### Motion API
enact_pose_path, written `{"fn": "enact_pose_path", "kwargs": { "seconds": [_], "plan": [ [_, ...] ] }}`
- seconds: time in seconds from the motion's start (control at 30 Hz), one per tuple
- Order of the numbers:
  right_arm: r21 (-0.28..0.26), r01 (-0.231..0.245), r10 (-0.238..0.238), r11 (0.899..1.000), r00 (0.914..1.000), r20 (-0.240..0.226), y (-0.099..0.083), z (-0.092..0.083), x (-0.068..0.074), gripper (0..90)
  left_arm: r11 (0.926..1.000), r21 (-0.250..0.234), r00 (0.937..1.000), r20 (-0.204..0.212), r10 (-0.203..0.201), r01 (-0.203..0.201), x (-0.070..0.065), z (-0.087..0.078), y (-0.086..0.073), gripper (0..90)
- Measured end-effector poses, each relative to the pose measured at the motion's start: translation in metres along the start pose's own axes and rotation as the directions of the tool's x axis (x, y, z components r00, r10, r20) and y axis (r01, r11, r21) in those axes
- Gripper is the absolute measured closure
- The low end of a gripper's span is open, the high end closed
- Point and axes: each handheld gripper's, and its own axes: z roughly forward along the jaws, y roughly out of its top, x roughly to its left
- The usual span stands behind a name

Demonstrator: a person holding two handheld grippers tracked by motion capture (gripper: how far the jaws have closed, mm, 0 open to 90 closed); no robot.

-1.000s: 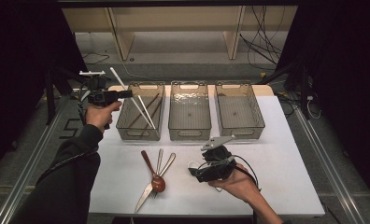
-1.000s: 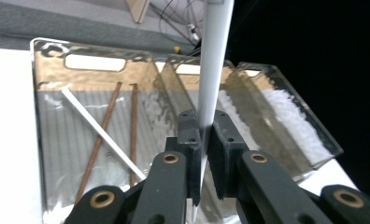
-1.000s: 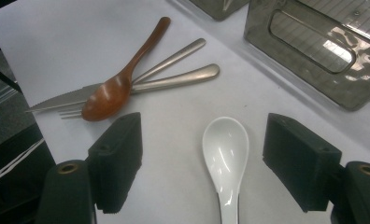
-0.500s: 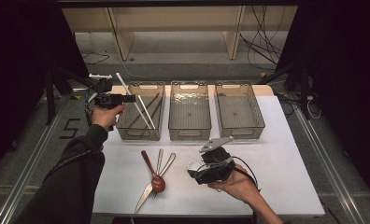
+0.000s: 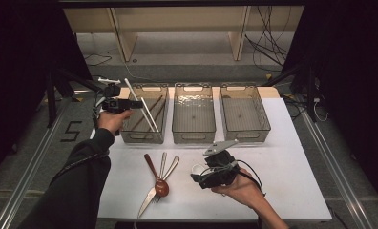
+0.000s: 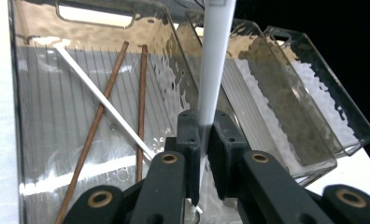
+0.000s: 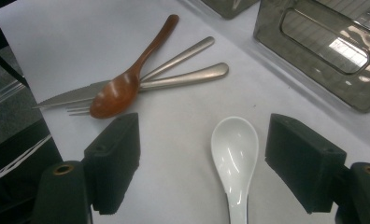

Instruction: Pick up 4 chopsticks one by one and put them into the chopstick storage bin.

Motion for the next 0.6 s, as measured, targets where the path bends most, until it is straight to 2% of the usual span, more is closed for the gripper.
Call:
{"fn": "enact_pose_path", "kwargs": {
  "seconds": [0.3,0.37,0.43,0.6],
  "plan": [
    [0.000,0.003,-0.003,1.000,1.0000,-0.001,0.0004,-0.0007,0.0008,26.7,0.9995,0.031,0.9995,-0.032,-0.006,0.007,-0.0002,0.0075,0.0008,77.1],
    [0.001,0.002,-0.002,1.000,1.0000,-0.002,0.0005,-0.0006,0.0006,26.6,0.9992,0.039,0.9983,-0.058,-0.010,0.012,0.0000,0.0076,0.0019,70.7],
    [0.001,0.003,-0.003,1.000,1.0000,-0.003,0.0004,-0.0007,0.0006,26.7,0.9985,0.051,0.9969,-0.077,-0.017,0.020,0.0000,0.0083,0.0029,60.5],
    [0.000,0.005,-0.005,1.000,1.0000,-0.002,0.0006,-0.0013,0.0004,26.7,0.9982,0.059,0.9984,-0.055,-0.011,0.014,-0.0034,0.0053,0.0021,50.8]
  ]
}}
